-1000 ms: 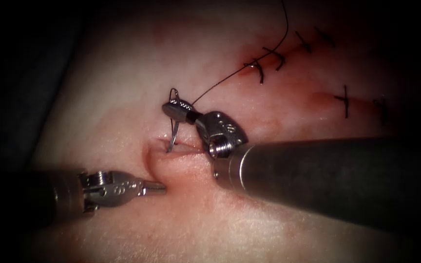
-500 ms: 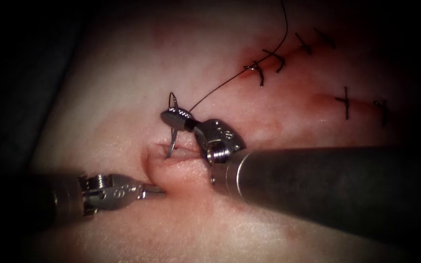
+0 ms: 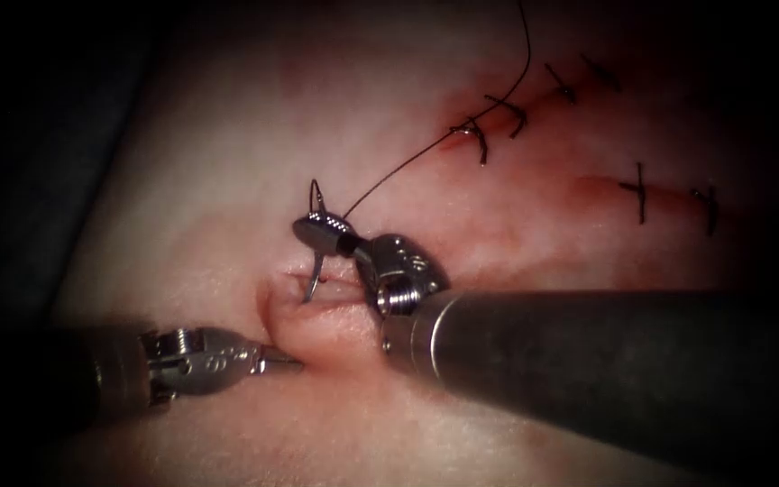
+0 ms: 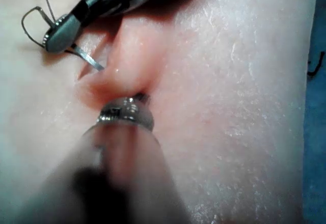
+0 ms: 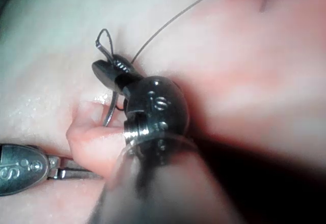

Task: Wound Closure
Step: Push needle through skin below wound

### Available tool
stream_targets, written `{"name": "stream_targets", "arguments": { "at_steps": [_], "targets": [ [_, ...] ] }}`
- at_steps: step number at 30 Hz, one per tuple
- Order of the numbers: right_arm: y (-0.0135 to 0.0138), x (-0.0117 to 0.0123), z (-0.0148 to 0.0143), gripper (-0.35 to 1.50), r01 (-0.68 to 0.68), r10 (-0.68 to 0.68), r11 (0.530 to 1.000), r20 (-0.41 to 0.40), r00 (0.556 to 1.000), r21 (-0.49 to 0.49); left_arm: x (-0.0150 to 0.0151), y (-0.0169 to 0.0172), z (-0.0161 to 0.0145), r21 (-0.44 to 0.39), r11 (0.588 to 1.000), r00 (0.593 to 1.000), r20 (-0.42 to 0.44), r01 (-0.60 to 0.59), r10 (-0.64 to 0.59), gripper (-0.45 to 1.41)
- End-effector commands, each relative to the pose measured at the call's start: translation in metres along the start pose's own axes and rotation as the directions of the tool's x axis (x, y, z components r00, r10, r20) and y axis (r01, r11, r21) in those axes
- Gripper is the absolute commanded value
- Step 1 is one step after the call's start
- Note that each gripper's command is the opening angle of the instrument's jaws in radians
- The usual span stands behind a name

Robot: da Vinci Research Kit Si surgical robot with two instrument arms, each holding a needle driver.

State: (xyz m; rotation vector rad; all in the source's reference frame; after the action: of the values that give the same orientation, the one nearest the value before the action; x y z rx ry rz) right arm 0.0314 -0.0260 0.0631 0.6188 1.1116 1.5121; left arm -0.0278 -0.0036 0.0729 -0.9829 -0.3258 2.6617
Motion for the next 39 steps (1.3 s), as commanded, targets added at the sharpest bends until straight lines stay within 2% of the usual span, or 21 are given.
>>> {"name": "stream_targets", "arguments": {
  "at_steps": [1, 24, 28, 31, 32, 33, 36, 39],
  "targets": [
    [0.0001, -0.0008, 0.0007, -0.35, -0.009, 0.009, 1.000, 0.004, 1.000, 0.007, -0.0001, 0.0001, 0.0009, -0.002, 1.000, 1.000, -0.001, 0.000, 0.000, -0.35],
    [-0.0018, -0.0039, 0.0011, -0.35, -0.053, 0.050, 0.998, 0.075, 0.996, 0.034, 0.0000, -0.0002, 0.0010, -0.002, 1.000, 1.000, 0.000, 0.003, -0.003, -0.37],
    [-0.0015, -0.0040, 0.0011, -0.35, -0.051, 0.048, 0.998, 0.076, 0.996, 0.036, -0.0001, -0.0002, 0.0009, -0.003, 1.000, 1.000, -0.001, 0.002, -0.002, -0.38],
    [-0.0010, -0.0028, 0.0005, -0.35, -0.043, 0.041, 0.994, 0.017, 0.999, 0.096, -0.0004, -0.0001, 0.0006, -0.005, 1.000, 1.000, -0.001, -0.001, 0.001, -0.38],
    [-0.0008, -0.0019, 0.0004, -0.10, -0.030, 0.034, 0.990, -0.024, 0.999, 0.140, -0.0005, -0.0001, 0.0004, -0.007, 1.000, 1.000, -0.001, -0.003, 0.003, -0.38],
    [-0.0005, -0.0010, 0.0002, 0.34, -0.017, 0.027, 0.987, -0.058, 0.998, 0.161, -0.0007, -0.0001, 0.0002, -0.009, 1.000, 1.000, -0.002, -0.004, 0.004, -0.37],
    [-0.0001, 0.0003, -0.0003, 0.34, 0.008, 0.002, 0.987, -0.064, 0.998, 0.161, -0.0010, -0.0003, -0.0002, -0.013, 1.000, 1.000, -0.006, -0.006, 0.006, -0.33],
    [0.0004, 0.0016, -0.0008, 0.64, 0.051, -0.040, 0.986, -0.076, 0.996, 0.159, -0.0013, -0.0005, -0.0008, -0.010, 1.000, 1.000, -0.021, -0.004, 0.004, -0.27]
  ]
}}
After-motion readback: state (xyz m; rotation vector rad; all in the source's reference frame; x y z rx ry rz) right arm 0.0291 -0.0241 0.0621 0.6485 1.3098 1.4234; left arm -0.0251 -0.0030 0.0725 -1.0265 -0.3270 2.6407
